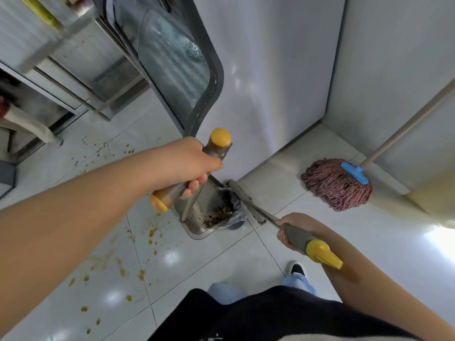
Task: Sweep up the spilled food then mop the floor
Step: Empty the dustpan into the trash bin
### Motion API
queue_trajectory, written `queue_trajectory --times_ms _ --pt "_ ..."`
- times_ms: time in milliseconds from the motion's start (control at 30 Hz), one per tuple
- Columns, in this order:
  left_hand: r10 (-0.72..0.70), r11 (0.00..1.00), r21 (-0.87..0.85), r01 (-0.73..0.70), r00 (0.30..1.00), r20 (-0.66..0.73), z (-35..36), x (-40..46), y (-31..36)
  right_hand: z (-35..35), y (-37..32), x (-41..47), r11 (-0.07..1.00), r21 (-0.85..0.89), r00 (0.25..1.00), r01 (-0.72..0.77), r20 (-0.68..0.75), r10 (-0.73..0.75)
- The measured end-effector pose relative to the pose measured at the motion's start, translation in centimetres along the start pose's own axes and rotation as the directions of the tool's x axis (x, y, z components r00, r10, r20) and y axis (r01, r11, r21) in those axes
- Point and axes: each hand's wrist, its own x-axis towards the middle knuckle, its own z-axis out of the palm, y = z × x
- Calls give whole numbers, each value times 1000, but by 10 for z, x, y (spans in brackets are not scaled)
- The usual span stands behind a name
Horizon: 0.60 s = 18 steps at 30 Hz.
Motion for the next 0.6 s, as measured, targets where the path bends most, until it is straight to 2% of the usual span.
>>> queue_trajectory --times_ms 67,200,267,600 --pt "-12 1000 -10 12 1000 2 -1 -2 2 -3 -4 1 999 -46 999 0 -35 -1" --pt "-25 1000 3 24 1000 16 1 -1 6 -2 -9 -5 999 -47 1000 -20 6 20" --pt "-30 999 27 30 1000 2 -3 0 6 -4 -11 -8 1000 6 1000 -18 19 18" --pt "-7 985 171 18 998 -66 -12 -15 -14 4 -10 -24 998 -60 999 32 -15 -33"
